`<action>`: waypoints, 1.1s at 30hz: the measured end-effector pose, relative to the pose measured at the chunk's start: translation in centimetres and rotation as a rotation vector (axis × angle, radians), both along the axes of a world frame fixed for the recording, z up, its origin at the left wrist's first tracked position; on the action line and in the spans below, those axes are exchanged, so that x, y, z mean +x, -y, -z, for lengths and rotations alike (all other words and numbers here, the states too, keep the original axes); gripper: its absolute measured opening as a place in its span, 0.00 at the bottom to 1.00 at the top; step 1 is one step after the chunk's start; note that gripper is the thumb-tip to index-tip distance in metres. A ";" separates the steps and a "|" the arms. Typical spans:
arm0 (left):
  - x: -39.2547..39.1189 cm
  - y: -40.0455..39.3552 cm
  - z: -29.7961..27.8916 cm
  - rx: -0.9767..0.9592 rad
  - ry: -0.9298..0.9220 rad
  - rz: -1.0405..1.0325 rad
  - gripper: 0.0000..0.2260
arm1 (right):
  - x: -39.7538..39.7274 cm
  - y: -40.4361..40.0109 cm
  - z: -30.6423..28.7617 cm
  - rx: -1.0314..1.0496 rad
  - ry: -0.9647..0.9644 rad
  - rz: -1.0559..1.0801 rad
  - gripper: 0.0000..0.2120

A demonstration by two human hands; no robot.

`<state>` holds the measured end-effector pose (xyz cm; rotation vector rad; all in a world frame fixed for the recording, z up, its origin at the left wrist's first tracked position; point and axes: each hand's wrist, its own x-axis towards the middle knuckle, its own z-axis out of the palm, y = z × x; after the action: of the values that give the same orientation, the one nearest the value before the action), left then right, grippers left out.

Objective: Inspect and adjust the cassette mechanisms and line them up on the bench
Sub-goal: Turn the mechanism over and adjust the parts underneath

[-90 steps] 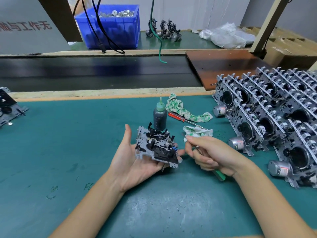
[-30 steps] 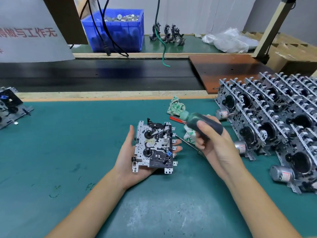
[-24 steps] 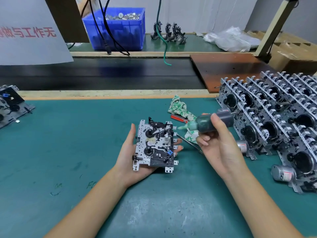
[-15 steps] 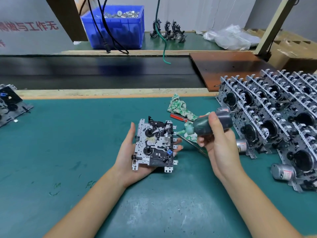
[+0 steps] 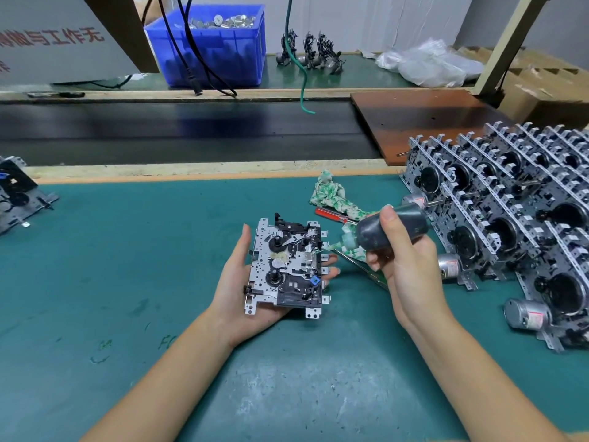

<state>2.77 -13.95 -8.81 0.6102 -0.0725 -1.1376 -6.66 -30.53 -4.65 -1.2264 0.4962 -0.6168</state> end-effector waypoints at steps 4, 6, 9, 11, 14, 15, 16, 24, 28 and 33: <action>0.0 0.0 0.0 0.002 0.006 0.003 0.37 | 0.0 0.1 0.1 0.003 0.008 -0.020 0.16; 0.0 0.0 -0.1 -0.004 0.003 0.005 0.37 | 0.0 0.1 0.1 0.000 0.003 -0.027 0.17; 0.0 0.0 -0.2 -0.007 -0.002 0.004 0.37 | 0.0 0.2 0.1 -0.007 0.000 -0.029 0.16; 0.0 0.0 -0.2 -0.003 0.002 0.001 0.37 | -0.1 0.2 0.1 -0.011 0.001 -0.029 0.16; -0.1 0.0 -0.2 0.000 0.009 0.000 0.36 | -0.1 0.2 0.0 -0.010 0.005 -0.035 0.16; -0.1 0.0 -0.1 0.000 0.012 0.001 0.36 | -0.1 0.2 0.0 -0.014 0.003 -0.036 0.16; 0.0 -0.1 -0.1 0.000 0.015 0.003 0.37 | 0.0 0.2 0.0 -0.017 0.001 -0.035 0.17; -0.1 -0.1 -0.3 0.000 0.021 0.001 0.37 | 0.2 0.3 0.0 0.044 0.073 -0.045 0.25; -0.1 -0.1 -0.3 0.006 0.020 -0.005 0.37 | 0.3 0.5 0.3 -0.070 0.046 -0.005 0.22; 0.2 -0.5 -0.8 0.019 0.023 -0.040 0.37 | 0.4 0.7 1.2 -0.371 -0.039 -0.020 0.15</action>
<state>2.93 -13.47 -8.04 0.6391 -0.0689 -1.0939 -6.25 -31.19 -5.82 -1.5948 0.4115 -0.6893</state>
